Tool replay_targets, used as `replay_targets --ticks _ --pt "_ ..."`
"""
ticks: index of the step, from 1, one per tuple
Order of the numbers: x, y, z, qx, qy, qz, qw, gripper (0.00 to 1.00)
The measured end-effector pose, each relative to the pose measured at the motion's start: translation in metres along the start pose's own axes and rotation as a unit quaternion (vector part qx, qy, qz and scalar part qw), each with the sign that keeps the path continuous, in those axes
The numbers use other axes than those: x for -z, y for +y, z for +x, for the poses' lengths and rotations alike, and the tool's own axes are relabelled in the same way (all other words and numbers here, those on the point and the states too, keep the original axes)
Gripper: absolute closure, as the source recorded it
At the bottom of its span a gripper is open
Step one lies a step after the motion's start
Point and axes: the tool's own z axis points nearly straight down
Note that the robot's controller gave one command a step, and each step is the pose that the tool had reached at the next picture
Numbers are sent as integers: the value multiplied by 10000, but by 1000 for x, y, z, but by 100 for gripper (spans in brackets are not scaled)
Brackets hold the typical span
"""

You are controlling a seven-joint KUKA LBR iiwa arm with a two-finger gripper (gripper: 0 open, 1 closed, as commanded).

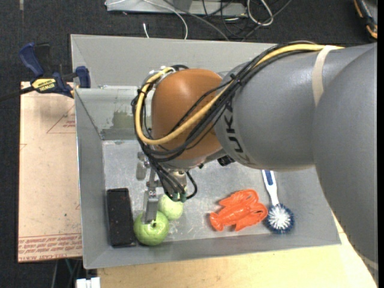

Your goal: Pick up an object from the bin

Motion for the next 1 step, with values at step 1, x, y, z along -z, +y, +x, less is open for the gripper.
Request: replay_targets --ticks 1 --pt "0 0 0 -1 0 0 10000 0"
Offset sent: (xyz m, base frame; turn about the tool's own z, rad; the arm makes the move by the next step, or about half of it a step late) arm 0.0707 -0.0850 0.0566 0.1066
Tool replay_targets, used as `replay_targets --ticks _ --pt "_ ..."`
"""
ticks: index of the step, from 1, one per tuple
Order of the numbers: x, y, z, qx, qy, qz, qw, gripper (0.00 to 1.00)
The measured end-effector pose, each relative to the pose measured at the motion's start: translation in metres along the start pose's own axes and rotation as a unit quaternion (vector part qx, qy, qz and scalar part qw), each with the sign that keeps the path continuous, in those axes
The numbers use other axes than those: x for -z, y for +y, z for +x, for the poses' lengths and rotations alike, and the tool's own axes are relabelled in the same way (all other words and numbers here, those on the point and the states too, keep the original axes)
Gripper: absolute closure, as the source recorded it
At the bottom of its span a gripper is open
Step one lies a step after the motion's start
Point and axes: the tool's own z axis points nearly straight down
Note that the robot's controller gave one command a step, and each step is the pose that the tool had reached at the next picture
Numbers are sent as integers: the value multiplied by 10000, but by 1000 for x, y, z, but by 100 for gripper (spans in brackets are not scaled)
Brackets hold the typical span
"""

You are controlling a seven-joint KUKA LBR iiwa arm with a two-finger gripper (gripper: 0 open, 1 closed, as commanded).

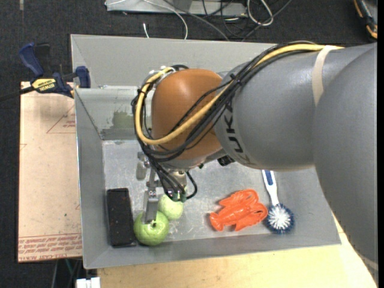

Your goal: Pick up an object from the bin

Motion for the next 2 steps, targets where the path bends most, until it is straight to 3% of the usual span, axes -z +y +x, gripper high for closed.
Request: replay_targets --ticks 1,2 --pt "59 -90 -74 -581 -60 3 9983 0" --pt "-36 -90 -49 -1604 80 17 9870 0"
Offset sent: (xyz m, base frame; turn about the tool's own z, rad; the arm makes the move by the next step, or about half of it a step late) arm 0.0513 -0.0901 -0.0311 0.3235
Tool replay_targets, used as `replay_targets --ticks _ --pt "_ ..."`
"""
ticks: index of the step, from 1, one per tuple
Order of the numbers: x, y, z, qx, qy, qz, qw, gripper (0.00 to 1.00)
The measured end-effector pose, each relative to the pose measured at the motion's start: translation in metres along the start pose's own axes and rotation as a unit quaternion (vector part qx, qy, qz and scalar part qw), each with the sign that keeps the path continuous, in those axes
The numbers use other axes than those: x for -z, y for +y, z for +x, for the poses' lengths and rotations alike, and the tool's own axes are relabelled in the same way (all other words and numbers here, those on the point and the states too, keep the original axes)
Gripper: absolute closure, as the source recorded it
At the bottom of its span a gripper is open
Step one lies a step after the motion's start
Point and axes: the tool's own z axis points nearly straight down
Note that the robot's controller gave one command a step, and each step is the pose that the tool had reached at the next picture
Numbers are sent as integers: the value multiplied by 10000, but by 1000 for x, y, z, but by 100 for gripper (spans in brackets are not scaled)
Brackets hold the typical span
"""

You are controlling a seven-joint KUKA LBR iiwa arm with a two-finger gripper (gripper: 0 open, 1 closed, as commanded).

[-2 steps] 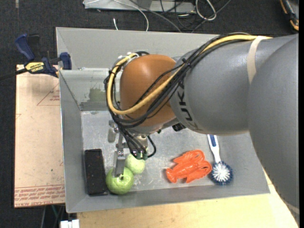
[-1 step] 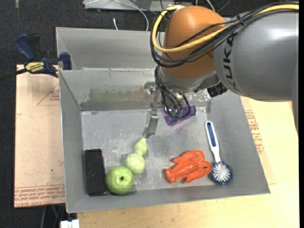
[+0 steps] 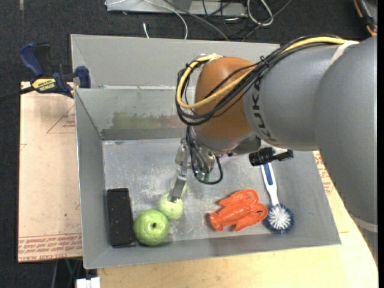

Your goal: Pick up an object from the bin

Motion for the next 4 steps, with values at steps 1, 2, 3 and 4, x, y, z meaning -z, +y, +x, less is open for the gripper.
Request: replay_targets --ticks 1,2,3,4 --pt "5 1 -1 98 -39 -17 9999 0" --pt "73 -33 22 -275 -46 -27 9996 0" --pt "-29 -87 42 809 24 13 9967 0" --pt "23 -28 11 -189 -119 -76 9997 0"
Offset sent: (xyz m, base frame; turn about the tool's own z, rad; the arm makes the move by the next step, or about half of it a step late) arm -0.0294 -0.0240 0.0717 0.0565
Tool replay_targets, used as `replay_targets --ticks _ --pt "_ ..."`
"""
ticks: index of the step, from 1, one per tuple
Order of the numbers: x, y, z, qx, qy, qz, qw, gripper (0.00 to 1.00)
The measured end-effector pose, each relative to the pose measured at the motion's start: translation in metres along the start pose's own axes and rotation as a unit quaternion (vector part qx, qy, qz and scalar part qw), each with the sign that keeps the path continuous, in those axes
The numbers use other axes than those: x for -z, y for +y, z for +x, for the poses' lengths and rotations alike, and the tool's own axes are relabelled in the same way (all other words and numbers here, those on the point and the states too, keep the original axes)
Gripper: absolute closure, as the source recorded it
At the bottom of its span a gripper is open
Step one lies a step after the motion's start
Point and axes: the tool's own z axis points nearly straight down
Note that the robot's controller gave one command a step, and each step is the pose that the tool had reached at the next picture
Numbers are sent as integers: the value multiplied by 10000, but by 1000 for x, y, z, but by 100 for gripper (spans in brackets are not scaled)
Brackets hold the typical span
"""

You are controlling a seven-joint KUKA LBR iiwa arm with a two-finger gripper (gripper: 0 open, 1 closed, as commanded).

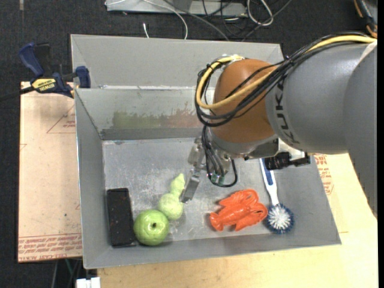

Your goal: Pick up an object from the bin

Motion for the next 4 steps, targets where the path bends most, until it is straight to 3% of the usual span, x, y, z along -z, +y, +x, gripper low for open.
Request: replay_targets --ticks 1,2,3,4 --pt "-74 -17 18 -224 127 87 9996 0" --pt "-71 -15 17 -325 90 65 9994 0" --pt "-116 12 23 1008 116 58 9948 0" --pt "-114 18 20 -948 70 61 9955 0"
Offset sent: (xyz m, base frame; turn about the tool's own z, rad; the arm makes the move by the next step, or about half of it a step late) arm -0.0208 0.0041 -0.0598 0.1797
